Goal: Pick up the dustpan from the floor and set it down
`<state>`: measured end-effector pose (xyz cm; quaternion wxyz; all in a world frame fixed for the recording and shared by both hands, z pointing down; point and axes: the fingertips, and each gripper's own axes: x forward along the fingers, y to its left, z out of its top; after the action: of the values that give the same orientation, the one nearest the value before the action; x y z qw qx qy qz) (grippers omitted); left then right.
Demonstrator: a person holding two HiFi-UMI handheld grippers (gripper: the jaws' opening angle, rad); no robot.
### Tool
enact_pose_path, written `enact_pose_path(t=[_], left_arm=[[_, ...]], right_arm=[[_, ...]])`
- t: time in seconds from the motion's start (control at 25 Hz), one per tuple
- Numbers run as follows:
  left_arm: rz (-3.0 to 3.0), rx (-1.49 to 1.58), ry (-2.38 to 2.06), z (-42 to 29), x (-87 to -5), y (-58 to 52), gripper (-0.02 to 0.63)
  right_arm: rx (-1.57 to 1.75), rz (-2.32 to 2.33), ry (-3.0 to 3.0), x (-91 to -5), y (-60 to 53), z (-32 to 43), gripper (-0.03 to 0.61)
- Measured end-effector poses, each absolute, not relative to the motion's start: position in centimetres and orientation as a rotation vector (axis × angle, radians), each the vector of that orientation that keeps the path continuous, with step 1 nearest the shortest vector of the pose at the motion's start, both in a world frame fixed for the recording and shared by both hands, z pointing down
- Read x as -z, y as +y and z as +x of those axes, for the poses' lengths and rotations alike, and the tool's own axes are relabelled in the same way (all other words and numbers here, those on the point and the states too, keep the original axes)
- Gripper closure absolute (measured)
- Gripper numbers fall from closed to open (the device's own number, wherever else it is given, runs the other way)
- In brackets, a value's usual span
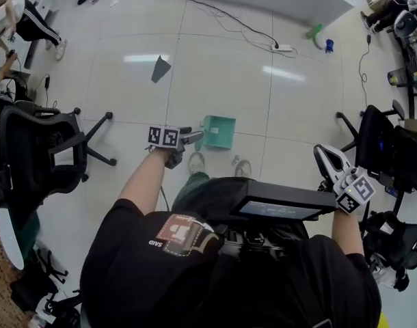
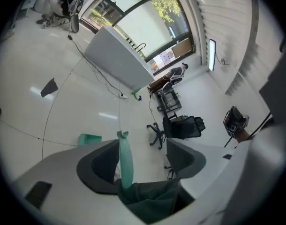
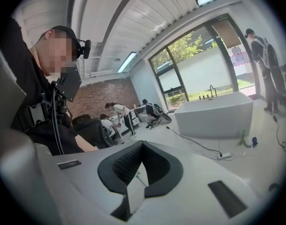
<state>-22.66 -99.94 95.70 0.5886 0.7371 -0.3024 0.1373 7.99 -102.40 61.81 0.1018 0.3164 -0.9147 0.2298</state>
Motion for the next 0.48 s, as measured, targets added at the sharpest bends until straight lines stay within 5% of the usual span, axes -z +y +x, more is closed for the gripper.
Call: enact_pose_path(t=[0.36,0.48], left_arm=[[1.546,-0.31,-0.663,-18.4,-105.5,-104.8,0.264],[1.52,-0.205,-0.692,-17.9,-106.5,-106.0,0.359]], right_arm=[[-0.758,0.861,-2.605,-68.4,-107.7,11.1,0.569],[-0.77,0.857,-2.591,-69.3,-108.0,11.3,0.569]])
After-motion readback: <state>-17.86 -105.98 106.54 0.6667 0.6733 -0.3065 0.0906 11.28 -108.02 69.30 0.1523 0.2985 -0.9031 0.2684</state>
